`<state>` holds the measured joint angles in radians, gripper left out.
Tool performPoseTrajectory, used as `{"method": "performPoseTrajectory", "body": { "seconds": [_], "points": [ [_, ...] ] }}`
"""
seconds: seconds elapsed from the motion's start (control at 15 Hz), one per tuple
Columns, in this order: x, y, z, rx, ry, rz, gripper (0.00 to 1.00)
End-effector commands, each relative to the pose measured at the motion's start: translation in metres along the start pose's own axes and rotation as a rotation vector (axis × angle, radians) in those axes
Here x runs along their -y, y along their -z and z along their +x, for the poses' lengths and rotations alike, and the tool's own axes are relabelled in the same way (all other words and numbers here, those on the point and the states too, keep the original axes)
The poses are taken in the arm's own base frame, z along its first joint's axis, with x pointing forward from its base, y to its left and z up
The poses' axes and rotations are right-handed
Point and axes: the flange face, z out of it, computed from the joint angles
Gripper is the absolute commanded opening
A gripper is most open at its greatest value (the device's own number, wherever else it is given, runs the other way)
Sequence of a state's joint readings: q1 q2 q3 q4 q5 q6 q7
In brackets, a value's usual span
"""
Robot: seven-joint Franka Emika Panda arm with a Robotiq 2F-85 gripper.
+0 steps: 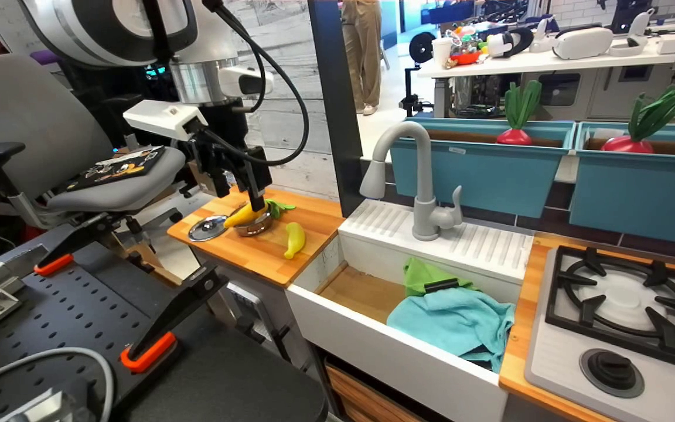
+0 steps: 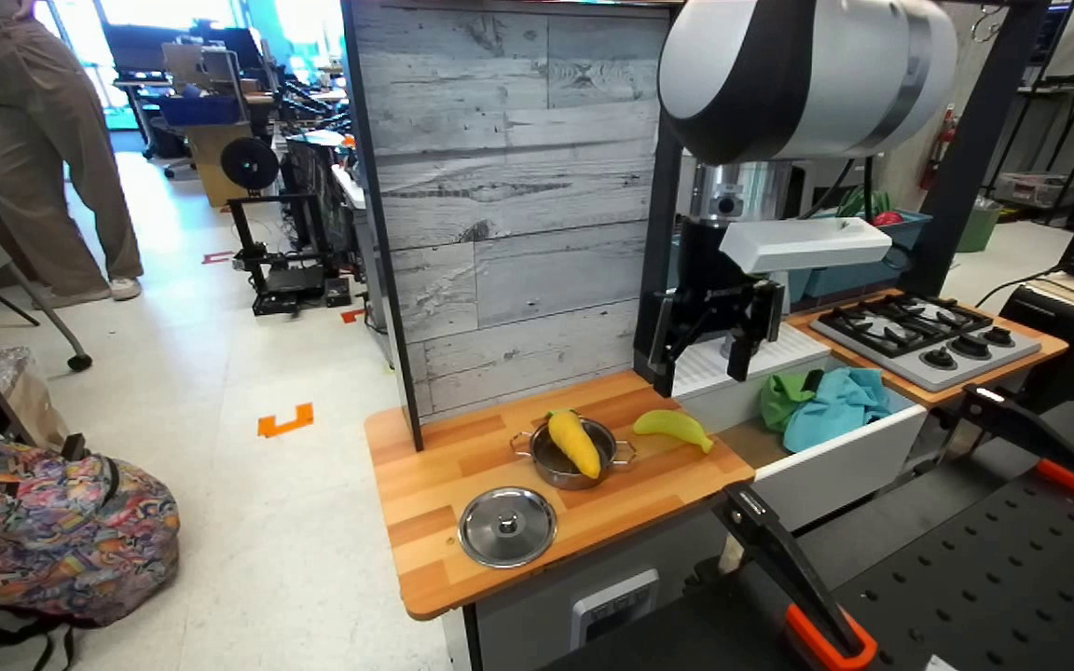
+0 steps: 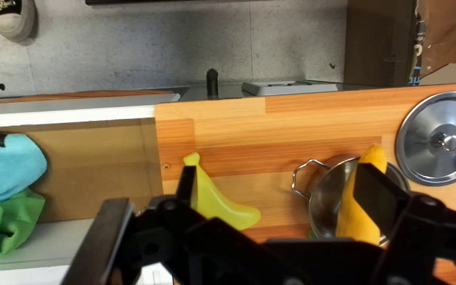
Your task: Put the carrot plushie on the table
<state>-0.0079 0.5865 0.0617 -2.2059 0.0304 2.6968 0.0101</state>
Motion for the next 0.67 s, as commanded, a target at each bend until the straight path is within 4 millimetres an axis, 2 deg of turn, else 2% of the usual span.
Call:
{"method": "performPoseTrajectory", "body": {
  "seconds": [0.0, 0.27, 0.6],
  "points": [
    [-0.001, 0.001, 0.001, 0.000, -0.002, -0.001, 1.00],
    [-0.003, 0.002, 0.001, -0.028, -0.018, 0.005, 1.00],
    [0.009, -0.007, 0.011, -0.021, -0.030, 0.032, 1.00]
  ]
}}
